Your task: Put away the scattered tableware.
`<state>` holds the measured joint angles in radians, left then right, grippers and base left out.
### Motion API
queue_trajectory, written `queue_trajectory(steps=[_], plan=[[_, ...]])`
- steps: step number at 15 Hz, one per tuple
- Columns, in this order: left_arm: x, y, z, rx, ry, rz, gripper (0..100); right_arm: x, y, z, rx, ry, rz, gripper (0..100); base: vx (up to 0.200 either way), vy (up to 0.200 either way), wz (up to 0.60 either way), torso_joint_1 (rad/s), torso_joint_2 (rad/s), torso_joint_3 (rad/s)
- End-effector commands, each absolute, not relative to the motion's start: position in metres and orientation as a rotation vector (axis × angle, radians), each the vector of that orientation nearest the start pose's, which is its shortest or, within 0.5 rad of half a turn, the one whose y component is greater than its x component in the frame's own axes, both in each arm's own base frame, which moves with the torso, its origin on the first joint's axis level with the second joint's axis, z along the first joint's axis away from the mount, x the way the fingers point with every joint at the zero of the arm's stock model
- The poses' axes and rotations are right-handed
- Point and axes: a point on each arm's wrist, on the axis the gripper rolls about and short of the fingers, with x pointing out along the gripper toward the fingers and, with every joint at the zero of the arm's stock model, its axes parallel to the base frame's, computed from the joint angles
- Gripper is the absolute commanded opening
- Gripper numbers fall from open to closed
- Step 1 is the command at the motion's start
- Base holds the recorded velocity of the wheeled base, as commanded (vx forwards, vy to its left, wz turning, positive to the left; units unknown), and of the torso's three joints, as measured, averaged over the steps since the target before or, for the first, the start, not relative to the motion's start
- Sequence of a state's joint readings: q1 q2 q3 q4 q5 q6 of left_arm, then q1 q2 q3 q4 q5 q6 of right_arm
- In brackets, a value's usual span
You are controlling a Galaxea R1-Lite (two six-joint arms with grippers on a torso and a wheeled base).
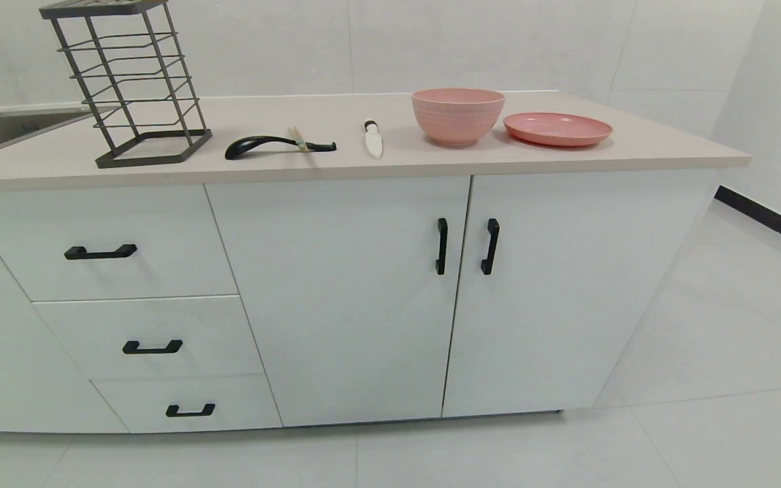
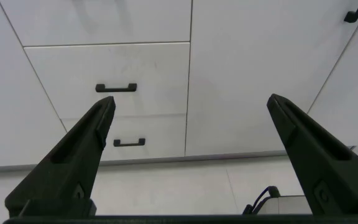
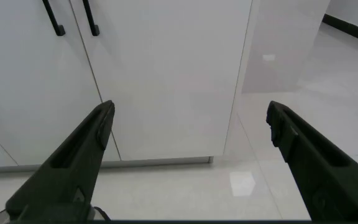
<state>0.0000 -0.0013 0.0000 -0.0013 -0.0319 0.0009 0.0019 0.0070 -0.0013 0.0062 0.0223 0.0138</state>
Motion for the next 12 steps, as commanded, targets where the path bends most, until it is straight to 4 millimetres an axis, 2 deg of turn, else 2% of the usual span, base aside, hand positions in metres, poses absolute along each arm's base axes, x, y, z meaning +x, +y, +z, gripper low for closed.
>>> queue_trajectory(steps=[1, 8, 9, 10, 11, 12], plan=[[-0.023, -0.001, 0.076, 0.002, -0.002, -0.031, 100, -0.022, 0.001, 0.076, 0.014, 0.017, 0.034, 100, 0.0, 0.0, 0.0, 0.0, 0.0, 0.0], [-0.023, -0.001, 0.076, 0.006, -0.002, -0.029, 100, -0.022, 0.001, 0.075, -0.009, 0.017, 0.046, 100, 0.0, 0.0, 0.0, 0.0, 0.0, 0.0], [-0.023, -0.001, 0.076, 0.005, -0.002, -0.031, 100, -0.032, 0.002, 0.117, -0.031, -0.241, 0.092, 100, 0.0, 0.0, 0.0, 0.0, 0.0, 0.0], [-0.023, -0.001, 0.076, 0.002, -0.002, -0.031, 100, -0.039, 0.005, 0.154, -0.056, -0.345, 0.128, 100, 0.0, 0.0, 0.0, 0.0, 0.0, 0.0], [-0.023, -0.001, 0.076, 0.003, -0.002, -0.032, 100, -0.039, 0.008, 0.182, -0.077, -0.343, 0.156, 100, 0.0, 0.0, 0.0, 0.0, 0.0, 0.0], [-0.023, -0.001, 0.076, 0.005, -0.002, -0.032, 100, -0.034, 0.01, 0.188, -0.086, -0.311, 0.203, 100, 0.0, 0.0, 0.0, 0.0, 0.0, 0.0]])
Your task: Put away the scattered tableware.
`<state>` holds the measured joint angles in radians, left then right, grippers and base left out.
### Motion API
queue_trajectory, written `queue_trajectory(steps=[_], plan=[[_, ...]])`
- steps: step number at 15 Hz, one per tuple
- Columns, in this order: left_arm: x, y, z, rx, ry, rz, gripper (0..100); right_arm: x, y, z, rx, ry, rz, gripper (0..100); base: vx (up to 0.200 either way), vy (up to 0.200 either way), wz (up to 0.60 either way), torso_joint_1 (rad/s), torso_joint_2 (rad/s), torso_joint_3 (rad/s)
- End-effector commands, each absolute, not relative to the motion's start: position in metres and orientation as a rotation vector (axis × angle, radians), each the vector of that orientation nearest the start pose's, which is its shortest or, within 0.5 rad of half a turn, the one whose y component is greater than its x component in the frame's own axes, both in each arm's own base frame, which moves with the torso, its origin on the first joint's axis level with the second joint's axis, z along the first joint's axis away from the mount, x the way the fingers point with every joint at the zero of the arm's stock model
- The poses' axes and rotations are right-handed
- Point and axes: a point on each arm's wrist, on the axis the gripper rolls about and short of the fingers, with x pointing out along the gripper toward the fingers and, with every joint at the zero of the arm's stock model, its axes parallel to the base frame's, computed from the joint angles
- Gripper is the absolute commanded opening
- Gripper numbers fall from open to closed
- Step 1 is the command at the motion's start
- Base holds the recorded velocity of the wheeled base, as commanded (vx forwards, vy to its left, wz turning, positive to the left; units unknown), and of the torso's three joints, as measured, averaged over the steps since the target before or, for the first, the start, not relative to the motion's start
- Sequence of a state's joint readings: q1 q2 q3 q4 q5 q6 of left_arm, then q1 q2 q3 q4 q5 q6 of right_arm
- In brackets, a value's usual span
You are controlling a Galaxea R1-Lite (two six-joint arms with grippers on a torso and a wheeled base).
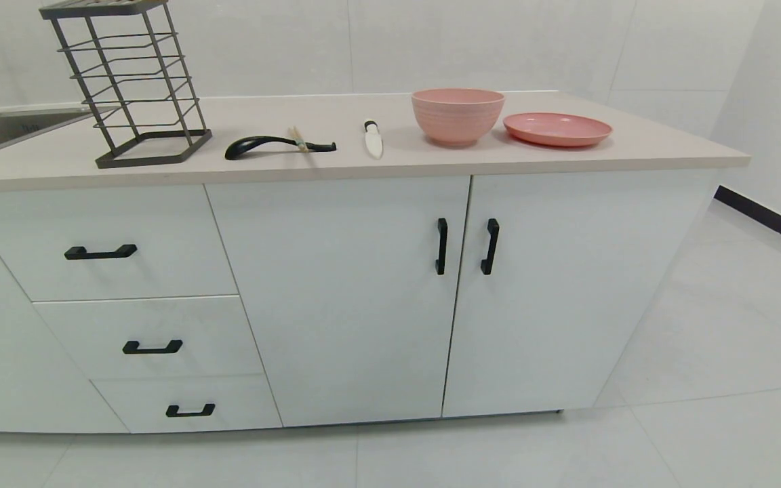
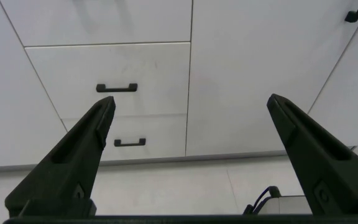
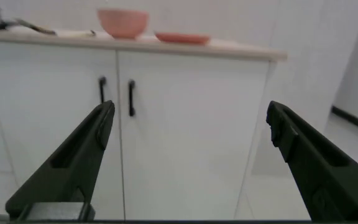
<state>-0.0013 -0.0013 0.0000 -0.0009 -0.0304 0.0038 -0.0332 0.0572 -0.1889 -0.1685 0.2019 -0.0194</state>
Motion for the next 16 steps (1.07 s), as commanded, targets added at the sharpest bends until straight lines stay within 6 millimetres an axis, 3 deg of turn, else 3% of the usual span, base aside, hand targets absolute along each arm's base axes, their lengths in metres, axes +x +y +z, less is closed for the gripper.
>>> queue_trajectory(steps=[1, 7, 9, 10, 14, 16], plan=[[-0.023, -0.001, 0.076, 0.005, -0.002, -0.032, 100, -0.025, 0.01, 0.188, -0.08, -0.256, 0.252, 100, 0.0, 0.0, 0.0, 0.0, 0.0, 0.0], [-0.023, -0.001, 0.076, -0.002, -0.002, -0.031, 100, 0.042, 0.008, 0.198, -0.105, 0.036, 0.396, 100, 0.0, 0.0, 0.0, 0.0, 0.0, 0.0], [-0.023, -0.001, 0.076, -0.002, -0.002, -0.032, 100, 0.05, 0.008, 0.201, -0.106, 0.058, 0.409, 100, 0.0, 0.0, 0.0, 0.0, 0.0, 0.0], [-0.023, -0.001, 0.076, -0.003, -0.003, -0.032, 100, 0.079, 0.012, 0.21, -0.096, 0.136, 0.475, 100, 0.0, 0.0, 0.0, 0.0, 0.0, 0.0], [-0.023, -0.001, 0.076, 0.005, -0.003, -0.034, 100, 0.122, 0.029, 0.215, -0.102, 0.209, 0.551, 100, 0.0, 0.0, 0.0, 0.0, 0.0, 0.0], [-0.023, -0.001, 0.076, 0.006, -0.002, -0.035, 100, 0.135, 0.041, 0.204, -0.114, 0.276, 0.587, 100, 0.0, 0.0, 0.0, 0.0, 0.0, 0.0]])
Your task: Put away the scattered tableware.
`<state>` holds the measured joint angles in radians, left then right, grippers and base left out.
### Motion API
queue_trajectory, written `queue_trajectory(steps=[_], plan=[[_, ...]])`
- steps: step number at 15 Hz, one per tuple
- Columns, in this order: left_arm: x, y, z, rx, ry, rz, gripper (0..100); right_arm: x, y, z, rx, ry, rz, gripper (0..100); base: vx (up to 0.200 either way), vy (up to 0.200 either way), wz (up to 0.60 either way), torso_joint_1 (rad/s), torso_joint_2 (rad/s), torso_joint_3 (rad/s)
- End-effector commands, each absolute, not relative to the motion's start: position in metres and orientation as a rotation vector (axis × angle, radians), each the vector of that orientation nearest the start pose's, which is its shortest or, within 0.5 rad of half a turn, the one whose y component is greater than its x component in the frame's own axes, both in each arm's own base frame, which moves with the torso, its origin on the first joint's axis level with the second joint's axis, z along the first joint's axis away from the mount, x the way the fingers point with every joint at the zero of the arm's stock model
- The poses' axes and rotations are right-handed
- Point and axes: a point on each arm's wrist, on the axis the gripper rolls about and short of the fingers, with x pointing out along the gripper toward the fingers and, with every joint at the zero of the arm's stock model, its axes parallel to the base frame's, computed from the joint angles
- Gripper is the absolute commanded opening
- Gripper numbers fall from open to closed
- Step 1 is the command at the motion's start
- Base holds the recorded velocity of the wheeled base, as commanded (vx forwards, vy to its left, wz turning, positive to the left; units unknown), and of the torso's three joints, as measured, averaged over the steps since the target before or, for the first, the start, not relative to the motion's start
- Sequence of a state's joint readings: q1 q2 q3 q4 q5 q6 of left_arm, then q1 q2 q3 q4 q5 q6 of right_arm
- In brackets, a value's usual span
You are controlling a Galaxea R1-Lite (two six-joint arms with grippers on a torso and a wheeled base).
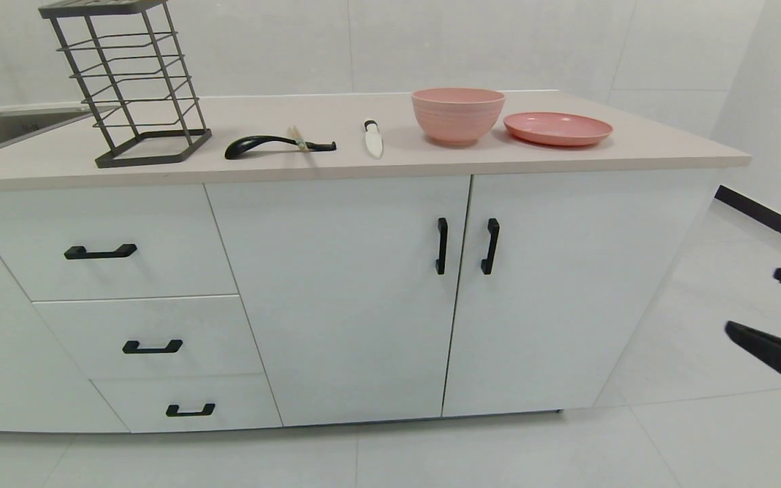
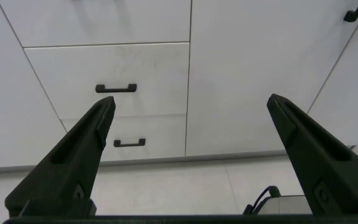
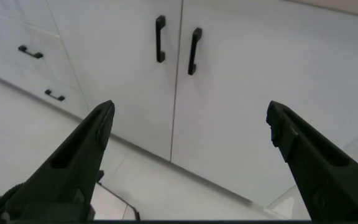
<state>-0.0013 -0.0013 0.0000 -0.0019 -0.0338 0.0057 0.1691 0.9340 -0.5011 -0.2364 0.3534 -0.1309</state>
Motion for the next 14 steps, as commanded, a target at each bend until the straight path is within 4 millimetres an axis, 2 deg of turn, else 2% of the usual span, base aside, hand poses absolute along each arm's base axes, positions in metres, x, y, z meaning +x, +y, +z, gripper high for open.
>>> queue_trajectory(steps=[1, 5, 9, 10, 12, 14], plan=[[-0.023, -0.001, 0.076, 0.006, -0.002, -0.035, 100, 0.139, 0.046, 0.201, -0.121, 0.302, 0.597, 100, 0.0, 0.0, 0.0, 0.0, 0.0, 0.0], [-0.023, -0.001, 0.076, 0.006, -0.002, -0.049, 100, 0.154, 0.056, 0.2, -0.134, 0.314, 0.604, 100, 0.0, 0.0, 0.0, 0.0, 0.0, 0.0], [-0.023, -0.002, 0.082, 0.036, -0.064, -0.085, 100, 0.155, 0.056, 0.196, -0.135, 0.297, 0.602, 100, 0.0, 0.0, 0.0, 0.0, 0.0, 0.0], [-0.041, -0.002, 0.138, 0.057, -0.483, -0.098, 100, 0.154, 0.056, 0.195, -0.146, 0.298, 0.604, 100, 0.0, 0.0, 0.0, 0.0, 0.0, 0.0], [-0.054, -0.004, 0.166, 0.069, -0.504, -0.209, 100, 0.159, 0.058, 0.193, -0.167, 0.307, 0.608, 100, 0.0, 0.0, 0.0, 0.0, 0.0, 0.0], [-0.057, -0.004, 0.19, -0.042, -0.417, -0.332, 100, 0.163, 0.059, 0.189, -0.175, 0.328, 0.611, 100, 0.0, 0.0, 0.0, 0.0, 0.0, 0.0]])
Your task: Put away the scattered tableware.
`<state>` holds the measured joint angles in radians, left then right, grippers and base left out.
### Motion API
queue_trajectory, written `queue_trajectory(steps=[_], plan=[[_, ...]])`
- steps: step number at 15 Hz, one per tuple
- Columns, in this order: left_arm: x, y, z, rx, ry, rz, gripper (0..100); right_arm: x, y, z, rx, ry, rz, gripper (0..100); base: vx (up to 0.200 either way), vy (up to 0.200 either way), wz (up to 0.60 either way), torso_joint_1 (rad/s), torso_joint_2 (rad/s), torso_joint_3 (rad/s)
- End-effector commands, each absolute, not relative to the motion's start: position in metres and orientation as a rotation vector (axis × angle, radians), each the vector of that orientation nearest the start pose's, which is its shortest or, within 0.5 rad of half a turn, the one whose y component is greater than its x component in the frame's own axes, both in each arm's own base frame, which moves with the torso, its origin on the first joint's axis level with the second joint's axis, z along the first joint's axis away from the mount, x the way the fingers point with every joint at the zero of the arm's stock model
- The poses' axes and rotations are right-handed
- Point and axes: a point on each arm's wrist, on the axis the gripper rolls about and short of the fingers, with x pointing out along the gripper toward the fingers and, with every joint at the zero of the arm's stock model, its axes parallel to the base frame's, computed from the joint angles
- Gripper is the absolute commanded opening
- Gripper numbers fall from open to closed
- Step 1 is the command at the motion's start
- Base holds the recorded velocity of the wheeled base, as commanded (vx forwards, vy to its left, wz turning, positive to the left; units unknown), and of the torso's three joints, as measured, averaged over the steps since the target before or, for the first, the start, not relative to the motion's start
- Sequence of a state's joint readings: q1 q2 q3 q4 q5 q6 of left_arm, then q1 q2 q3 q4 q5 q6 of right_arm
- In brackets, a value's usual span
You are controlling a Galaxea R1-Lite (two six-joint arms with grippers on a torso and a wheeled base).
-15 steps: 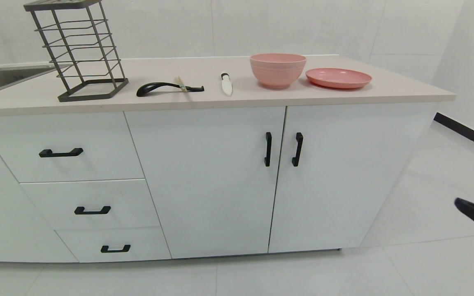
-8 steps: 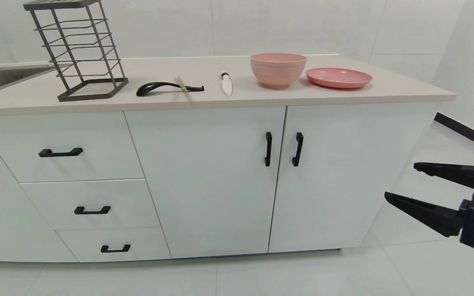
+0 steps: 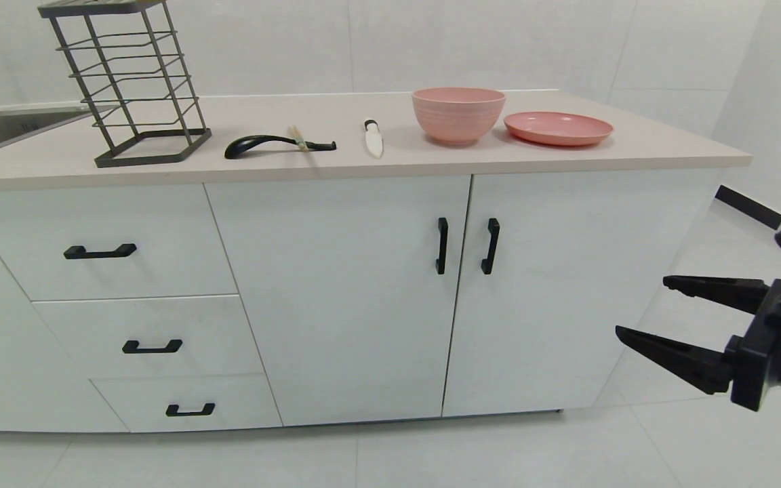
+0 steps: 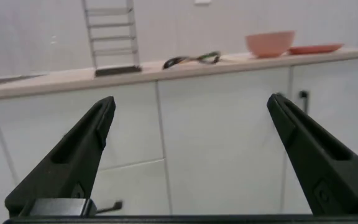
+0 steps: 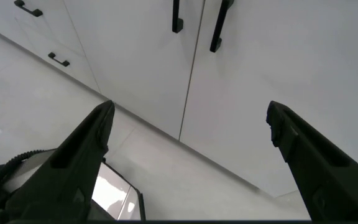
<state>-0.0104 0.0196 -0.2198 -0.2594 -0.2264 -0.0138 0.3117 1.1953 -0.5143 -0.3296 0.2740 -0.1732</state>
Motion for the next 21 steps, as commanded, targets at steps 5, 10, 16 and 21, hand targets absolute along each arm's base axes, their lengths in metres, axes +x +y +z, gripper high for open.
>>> queue_trajectory(steps=[5, 10, 16, 21], plan=[[-0.012, -0.007, 0.194, -0.14, -0.13, -0.525, 100, 0.18, 0.068, 0.187, -0.179, 0.287, 0.629, 100, 0.0, 0.0, 0.0, 0.0, 0.0, 0.0], [0.0, -0.009, 0.187, 0.023, -0.09, -0.6, 100, 0.198, 0.075, 0.177, -0.266, 0.292, 0.655, 100, 0.0, 0.0, 0.0, 0.0, 0.0, 0.0], [0.029, -0.018, 0.16, 0.008, 0.14, -0.722, 100, 0.204, 0.082, 0.181, -0.252, 0.279, 0.724, 100, 0.0, 0.0, 0.0, 0.0, 0.0, 0.0], [0.08, -0.033, 0.178, 0.183, 0.053, -0.796, 100, 0.225, 0.089, 0.174, -0.251, 0.302, 0.726, 100, 0.0, 0.0, 0.0, 0.0, 0.0, 0.0]])
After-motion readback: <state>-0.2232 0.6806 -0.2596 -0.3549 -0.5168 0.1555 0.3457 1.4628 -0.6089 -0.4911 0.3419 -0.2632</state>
